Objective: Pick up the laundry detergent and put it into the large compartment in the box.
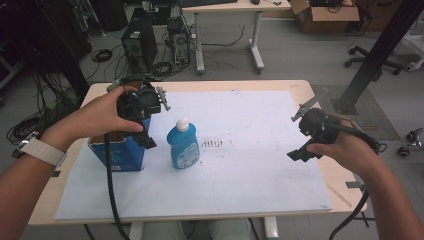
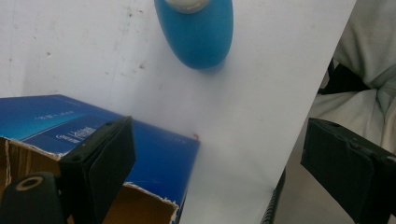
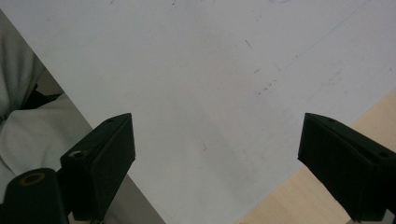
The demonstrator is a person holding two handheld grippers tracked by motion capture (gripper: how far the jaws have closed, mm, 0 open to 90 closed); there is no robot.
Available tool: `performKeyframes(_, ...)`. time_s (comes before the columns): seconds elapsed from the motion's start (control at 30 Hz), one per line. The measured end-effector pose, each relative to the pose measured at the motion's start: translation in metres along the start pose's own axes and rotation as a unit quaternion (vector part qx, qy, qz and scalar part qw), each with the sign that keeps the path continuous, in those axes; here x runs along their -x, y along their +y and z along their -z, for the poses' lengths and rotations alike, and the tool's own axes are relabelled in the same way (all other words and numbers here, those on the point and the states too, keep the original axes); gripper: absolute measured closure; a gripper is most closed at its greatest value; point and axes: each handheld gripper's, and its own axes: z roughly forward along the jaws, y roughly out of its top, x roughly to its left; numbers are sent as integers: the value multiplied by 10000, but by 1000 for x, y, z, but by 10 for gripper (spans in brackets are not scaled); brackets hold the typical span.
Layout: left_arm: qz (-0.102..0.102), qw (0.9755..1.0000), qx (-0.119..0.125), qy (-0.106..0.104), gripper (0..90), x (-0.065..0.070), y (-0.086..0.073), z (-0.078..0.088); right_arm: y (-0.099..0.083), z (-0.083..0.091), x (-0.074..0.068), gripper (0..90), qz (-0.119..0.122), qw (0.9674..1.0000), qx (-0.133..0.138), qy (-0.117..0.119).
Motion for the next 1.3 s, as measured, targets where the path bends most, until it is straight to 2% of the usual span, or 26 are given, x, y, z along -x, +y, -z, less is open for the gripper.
performKeyframes(0.23, 64, 10000, 12, 61, 95, 1, 0, 5, 1, 0, -2, 108, 15, 10000, -6, 3)
performKeyframes(0.4, 197, 9996, 165, 78, 92, 0, 4, 15, -2, 1, -1, 107, -26, 10000, 41, 6)
performKeyframes(0.57, 289, 9994, 118, 123, 91, 2, 9, 16, -5, -2, 1, 107, -34, 10000, 67, 26)
performKeyframes(0.63, 365, 9991, 188, 113, 88, 2, 11, 19, -5, -2, 1, 107, -42, 10000, 53, 28)
performKeyframes(0.67, 473, 9986, 231, 109, 86, 1, 12, 22, -5, -4, 2, 107, -32, 10000, 31, 37)
performKeyframes(0.77, 554, 9980, 257, 159, 85, 0, 14, 26, -5, -4, 2, 107, -28, 10000, 40, 45)
performKeyframes(0.93, 759, 9964, 366, 79, 79, -2, 22, 35, -4, -6, 3, 107, 7, 10000, 40, 55)
performKeyframes(1.17, 930, 9952, 277, 129, 81, -3, 31, 38, -1, -9, 3, 107, 61, 9999, 33, 85)
performKeyframes(1.2, 1048, 9940, 295, 103, 81, -4, 34, 38, 0, -9, 3, 106, 65, 9999, 34, 87)
performKeyframes(1.3, 1109, 9933, 291, 123, 81, -4, 36, 38, 1, -9, 4, 107, 81, 9999, 33, 88)
